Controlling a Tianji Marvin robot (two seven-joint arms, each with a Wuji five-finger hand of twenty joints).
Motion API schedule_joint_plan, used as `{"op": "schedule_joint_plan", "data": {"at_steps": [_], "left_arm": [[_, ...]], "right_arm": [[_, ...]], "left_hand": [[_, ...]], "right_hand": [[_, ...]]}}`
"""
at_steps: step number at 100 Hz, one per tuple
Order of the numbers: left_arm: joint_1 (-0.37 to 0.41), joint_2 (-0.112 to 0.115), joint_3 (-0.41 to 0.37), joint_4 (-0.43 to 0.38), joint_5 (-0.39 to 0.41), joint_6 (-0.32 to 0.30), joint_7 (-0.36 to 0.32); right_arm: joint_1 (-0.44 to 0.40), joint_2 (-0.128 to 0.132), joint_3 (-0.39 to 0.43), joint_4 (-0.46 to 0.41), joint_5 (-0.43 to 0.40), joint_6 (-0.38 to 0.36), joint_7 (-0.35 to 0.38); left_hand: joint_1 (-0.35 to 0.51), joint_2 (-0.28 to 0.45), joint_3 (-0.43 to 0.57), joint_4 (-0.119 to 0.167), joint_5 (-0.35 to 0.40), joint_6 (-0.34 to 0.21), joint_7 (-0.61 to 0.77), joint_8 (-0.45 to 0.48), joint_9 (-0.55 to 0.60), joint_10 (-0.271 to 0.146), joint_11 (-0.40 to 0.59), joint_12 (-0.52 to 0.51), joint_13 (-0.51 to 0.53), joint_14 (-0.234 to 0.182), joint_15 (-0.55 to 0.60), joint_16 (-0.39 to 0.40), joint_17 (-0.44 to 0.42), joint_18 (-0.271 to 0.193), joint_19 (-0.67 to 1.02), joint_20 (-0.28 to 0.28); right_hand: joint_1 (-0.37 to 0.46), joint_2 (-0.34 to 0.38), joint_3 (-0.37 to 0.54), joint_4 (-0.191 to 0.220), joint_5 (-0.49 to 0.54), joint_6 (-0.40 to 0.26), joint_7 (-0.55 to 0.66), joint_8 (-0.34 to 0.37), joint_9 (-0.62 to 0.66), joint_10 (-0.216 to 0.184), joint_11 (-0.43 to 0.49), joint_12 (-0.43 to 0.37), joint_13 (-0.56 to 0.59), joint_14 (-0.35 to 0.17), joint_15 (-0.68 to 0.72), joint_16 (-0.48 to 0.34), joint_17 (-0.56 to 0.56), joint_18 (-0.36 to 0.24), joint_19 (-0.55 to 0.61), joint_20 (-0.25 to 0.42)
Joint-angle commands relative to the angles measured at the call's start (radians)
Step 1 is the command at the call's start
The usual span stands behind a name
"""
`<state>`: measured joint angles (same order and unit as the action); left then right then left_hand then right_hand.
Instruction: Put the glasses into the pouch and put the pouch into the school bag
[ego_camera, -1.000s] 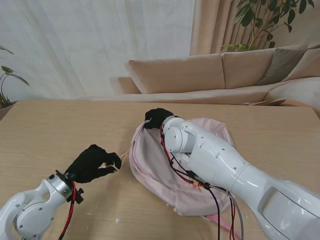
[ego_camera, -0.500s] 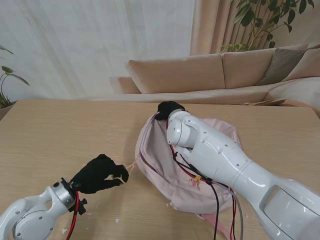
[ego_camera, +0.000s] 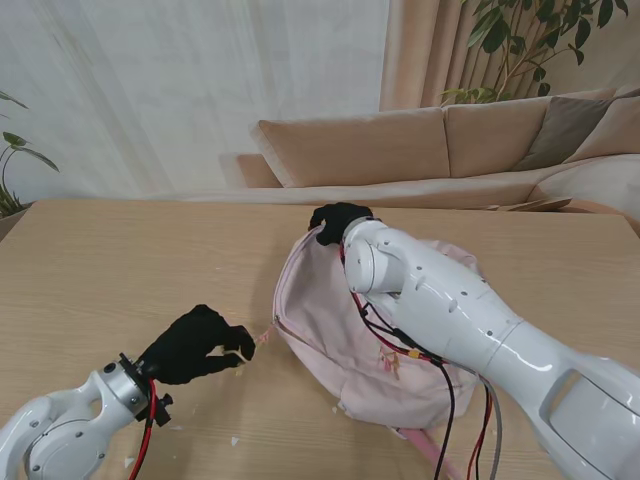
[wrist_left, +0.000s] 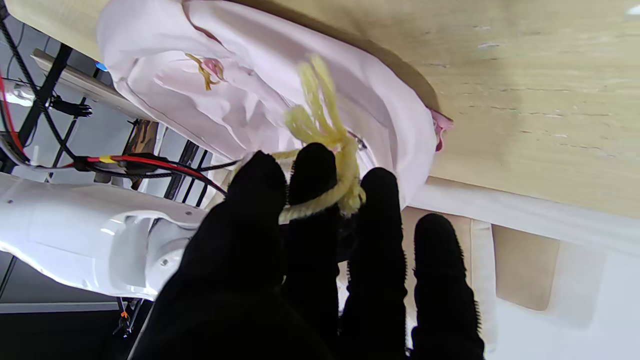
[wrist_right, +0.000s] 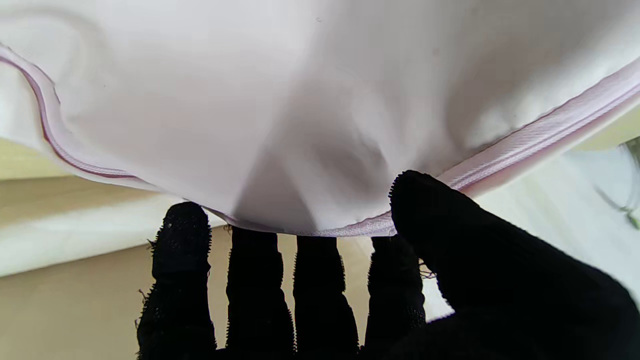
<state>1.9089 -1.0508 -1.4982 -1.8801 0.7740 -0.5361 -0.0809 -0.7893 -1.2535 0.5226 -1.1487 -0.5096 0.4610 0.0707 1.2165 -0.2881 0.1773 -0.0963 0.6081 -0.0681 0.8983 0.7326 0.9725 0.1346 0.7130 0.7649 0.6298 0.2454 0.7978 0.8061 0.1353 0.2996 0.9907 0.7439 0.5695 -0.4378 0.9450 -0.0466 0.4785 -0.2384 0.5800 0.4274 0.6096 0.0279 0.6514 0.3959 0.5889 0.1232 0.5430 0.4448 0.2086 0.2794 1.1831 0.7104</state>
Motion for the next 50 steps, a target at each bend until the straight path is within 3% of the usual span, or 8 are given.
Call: {"op": "schedule_joint_plan", "data": {"at_steps": [1, 12, 23, 50], "left_arm": [[-0.012, -0.006, 0.004, 0.004, 0.001, 0.013, -0.013], [-0.029, -0.006, 0.015, 0.015, 0.003, 0.030, -0.014], [-0.039, -0.005, 0.023, 0.020, 0.002, 0.038, -0.017], [-0.046, -0.005, 0.027, 0.022, 0.000, 0.041, -0.018]], "right_arm": [[-0.014, 0.014, -0.006, -0.014, -0.008, -0.024, 0.016], [-0.027, 0.027, -0.009, -0.028, -0.057, -0.095, 0.004], [-0.027, 0.036, -0.020, -0.029, -0.098, -0.186, -0.009], [0.002, 0.032, -0.106, 0.014, -0.171, -0.355, -0.052]], "left_hand": [[0.042, 0.073, 0.036, 0.028, 0.055, -0.059, 0.064, 0.032, 0.017, 0.005, -0.007, 0.010, -0.011, 0.006, -0.003, -0.006, -0.011, 0.009, 0.009, 0.013], [0.042, 0.073, 0.036, 0.028, 0.054, -0.059, 0.064, 0.032, 0.016, 0.005, -0.007, 0.010, -0.011, 0.005, -0.003, -0.006, -0.011, 0.009, 0.009, 0.013], [0.041, 0.072, 0.036, 0.028, 0.053, -0.060, 0.064, 0.032, 0.016, 0.004, -0.006, 0.011, -0.011, 0.005, -0.002, -0.006, -0.011, 0.008, 0.009, 0.013], [0.041, 0.073, 0.036, 0.027, 0.052, -0.060, 0.065, 0.032, 0.016, 0.003, -0.006, 0.011, -0.011, 0.004, -0.002, -0.006, -0.011, 0.007, 0.009, 0.013]], "right_hand": [[0.010, -0.050, 0.063, 0.024, -0.092, -0.066, -0.089, 0.000, -0.109, -0.035, -0.053, -0.041, -0.085, -0.003, -0.065, -0.035, -0.053, -0.030, -0.064, -0.022], [0.017, -0.109, 0.104, 0.021, -0.213, -0.091, -0.140, -0.044, -0.260, -0.058, -0.089, -0.076, -0.184, -0.028, -0.128, -0.062, -0.105, -0.050, -0.149, -0.042], [-0.001, -0.145, 0.114, 0.014, -0.241, -0.112, -0.148, -0.060, -0.321, -0.074, -0.090, -0.087, -0.236, -0.051, -0.157, -0.080, -0.137, -0.062, -0.206, -0.057], [-0.013, -0.192, 0.128, -0.002, -0.136, -0.173, -0.098, -0.039, -0.344, -0.084, -0.068, -0.086, -0.279, -0.075, -0.163, -0.088, -0.166, -0.067, -0.237, -0.059]]}}
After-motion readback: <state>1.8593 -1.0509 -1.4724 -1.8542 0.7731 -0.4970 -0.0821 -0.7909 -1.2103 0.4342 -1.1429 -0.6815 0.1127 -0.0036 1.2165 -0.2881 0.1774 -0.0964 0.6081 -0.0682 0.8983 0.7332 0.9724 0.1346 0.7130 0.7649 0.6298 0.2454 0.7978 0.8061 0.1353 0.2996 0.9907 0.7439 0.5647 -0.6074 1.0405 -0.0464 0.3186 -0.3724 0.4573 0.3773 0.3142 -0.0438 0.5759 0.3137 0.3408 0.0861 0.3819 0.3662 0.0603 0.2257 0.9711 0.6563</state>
